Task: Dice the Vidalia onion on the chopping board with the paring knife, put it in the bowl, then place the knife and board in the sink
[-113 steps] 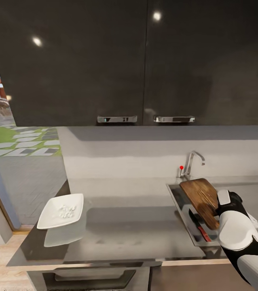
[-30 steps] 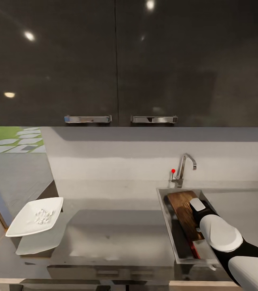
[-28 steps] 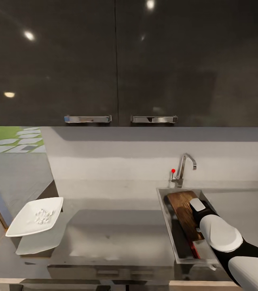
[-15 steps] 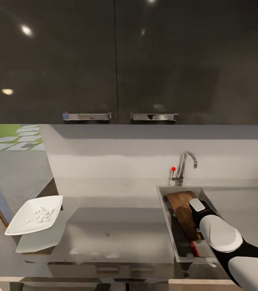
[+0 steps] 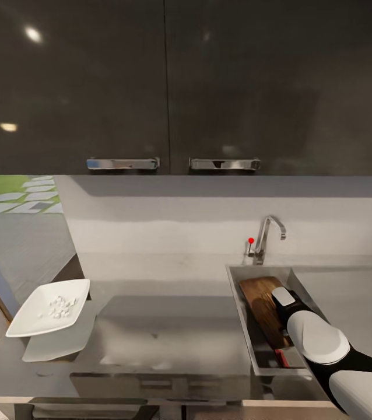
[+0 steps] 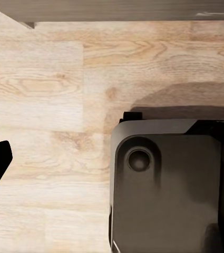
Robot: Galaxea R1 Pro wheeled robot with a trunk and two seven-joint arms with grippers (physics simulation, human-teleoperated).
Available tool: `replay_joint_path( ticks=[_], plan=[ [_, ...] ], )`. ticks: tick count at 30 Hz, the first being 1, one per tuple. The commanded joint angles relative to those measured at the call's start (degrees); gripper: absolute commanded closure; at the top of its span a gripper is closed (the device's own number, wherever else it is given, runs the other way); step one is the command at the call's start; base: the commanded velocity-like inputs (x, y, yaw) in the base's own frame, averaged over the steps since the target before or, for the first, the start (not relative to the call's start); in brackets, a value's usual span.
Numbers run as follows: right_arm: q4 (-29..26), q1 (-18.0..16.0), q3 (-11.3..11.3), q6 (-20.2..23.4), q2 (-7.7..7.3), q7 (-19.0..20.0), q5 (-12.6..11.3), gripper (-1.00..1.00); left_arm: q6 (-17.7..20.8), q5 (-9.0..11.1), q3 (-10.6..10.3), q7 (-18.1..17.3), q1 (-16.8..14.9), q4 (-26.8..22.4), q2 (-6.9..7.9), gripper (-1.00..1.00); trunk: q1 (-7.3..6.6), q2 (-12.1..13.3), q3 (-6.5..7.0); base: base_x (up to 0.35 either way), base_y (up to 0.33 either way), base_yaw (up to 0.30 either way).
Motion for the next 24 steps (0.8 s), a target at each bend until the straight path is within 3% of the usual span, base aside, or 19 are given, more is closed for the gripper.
replay_joint_path(
  ticks=[1, 23, 24],
  plan=[
    [-0.12, -0.02, 0.20, 0.60, 0.04, -0.25, -0.17, 1.00, -0.41, 0.58, -0.50, 0.01, -0.11, 0.23, -0.03, -1.00, 0.04, -0.14, -0.23, 0.000, 0.000, 0.000],
    [-0.04, 0.00, 0.17, 0.60, -0.04, -0.25, -0.25, 1.00, -0.41, 0.58, -0.50, 0.00, -0.05, 0.23, -0.03, -1.00, 0.04, -0.14, -1.95, 0.000, 0.000, 0.000],
    [-0.04, -0.02, 0.18, 0.60, -0.05, -0.27, -0.25, -1.00, -0.41, 0.58, -0.50, -0.02, -0.05, 0.23, -0.03, -1.00, 0.04, -0.14, -1.95, 0.000, 0.000, 0.000]
  ],
)
